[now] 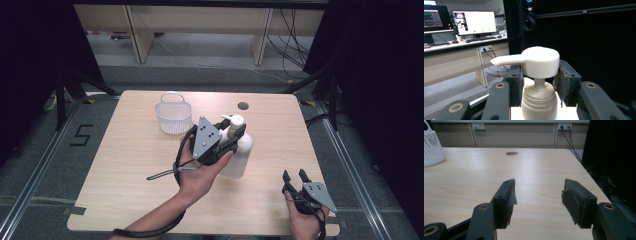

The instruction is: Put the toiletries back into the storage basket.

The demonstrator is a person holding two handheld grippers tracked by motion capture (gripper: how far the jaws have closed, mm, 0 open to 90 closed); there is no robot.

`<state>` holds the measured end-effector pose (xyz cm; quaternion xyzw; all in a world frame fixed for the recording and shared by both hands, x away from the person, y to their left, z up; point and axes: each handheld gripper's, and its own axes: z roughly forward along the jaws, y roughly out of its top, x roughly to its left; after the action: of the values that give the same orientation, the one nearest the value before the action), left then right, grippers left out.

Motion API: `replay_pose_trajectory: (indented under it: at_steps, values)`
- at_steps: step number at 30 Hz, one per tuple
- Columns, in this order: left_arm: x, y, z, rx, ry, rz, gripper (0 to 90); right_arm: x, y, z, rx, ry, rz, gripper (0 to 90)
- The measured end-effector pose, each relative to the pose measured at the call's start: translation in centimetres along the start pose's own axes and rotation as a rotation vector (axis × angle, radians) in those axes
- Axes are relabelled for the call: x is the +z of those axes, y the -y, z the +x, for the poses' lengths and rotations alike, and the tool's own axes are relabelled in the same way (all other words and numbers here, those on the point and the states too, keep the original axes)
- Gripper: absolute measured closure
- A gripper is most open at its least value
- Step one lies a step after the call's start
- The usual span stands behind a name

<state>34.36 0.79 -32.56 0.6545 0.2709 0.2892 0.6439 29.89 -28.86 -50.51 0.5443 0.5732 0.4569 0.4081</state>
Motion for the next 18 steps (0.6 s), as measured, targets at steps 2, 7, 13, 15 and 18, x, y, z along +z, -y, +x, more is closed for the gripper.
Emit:
replay_pose_trajectory:
  at_steps: [2,7,13,15,18]
  values:
    - [-0.3,0.0,0.3,-0.011,-0.004,-0.005,59.6,0.0,0.0,0.0,0.007,0.002,-0.007,43.8]
    - [-1.2,0.1,1.0,-0.004,-0.015,-0.006,59.6,0.0,0.0,0.0,0.009,-0.002,-0.002,43.7]
    - [-2.3,0.3,1.9,-0.007,-0.037,0.009,59.5,0.2,0.0,-0.1,0.003,-0.014,-0.010,43.6]
    - [-2.7,0.4,2.3,-0.004,-0.046,0.008,59.6,0.1,0.0,-0.1,0.004,-0.014,-0.008,43.6]
    - [-3.3,0.4,2.9,-0.003,-0.060,0.009,59.6,0.0,0.0,0.0,0.009,0.006,0.003,43.6]
